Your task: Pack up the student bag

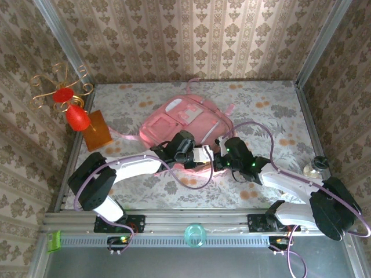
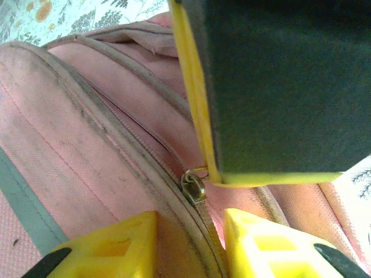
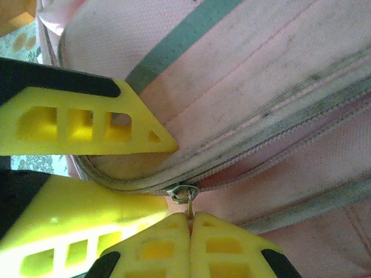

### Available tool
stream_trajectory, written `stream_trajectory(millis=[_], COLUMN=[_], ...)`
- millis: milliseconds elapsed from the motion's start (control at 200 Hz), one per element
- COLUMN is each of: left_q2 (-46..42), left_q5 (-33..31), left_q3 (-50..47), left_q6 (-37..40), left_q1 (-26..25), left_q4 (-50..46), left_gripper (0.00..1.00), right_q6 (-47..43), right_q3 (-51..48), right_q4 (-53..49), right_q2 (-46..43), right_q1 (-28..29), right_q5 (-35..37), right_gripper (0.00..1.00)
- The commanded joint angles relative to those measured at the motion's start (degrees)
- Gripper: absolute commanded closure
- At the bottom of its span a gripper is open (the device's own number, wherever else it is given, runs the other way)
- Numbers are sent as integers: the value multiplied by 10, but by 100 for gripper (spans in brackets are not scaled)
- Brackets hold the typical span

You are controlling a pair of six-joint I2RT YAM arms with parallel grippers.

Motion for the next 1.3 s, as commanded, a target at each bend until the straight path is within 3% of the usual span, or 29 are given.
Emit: stream_trajectory(millis=[0, 245, 340, 455, 685, 905, 990, 1130, 1295], left_q2=[7, -2, -17, -47, -68, -68, -70, -77, -108], left_q5=[-30, -56, -53, -5, 35, 40, 41, 41, 48], left_q3=[5, -12, -17, -37, -51, -49, -50, -55, -78], left_q6=[18, -2, -23, -63, -107, -123, -127, -124, -96], left_q1=[5, 8, 11, 25, 36, 36, 37, 49, 72], left_q4=[-30, -24, -6, 37, 77, 81, 83, 78, 49], left_gripper=[74, 100, 100, 100, 100, 100, 100, 100, 100], right_q6=[7, 7, 3, -12, -15, -13, -13, -19, -31], right_q3=[-8, -13, -17, -22, -29, -35, -41, -55, -63], right_q4=[32, 58, 71, 79, 122, 149, 156, 150, 97], right_q2=[-8, 6, 15, 19, 49, 70, 72, 49, -9], right_q1=[-9, -15, -15, -15, -14, -12, -10, -9, -18], right_q5=[-6, -18, -17, -11, -34, -32, -22, 18, 68], right_gripper=[100, 100, 100, 100, 86, 82, 84, 100, 100])
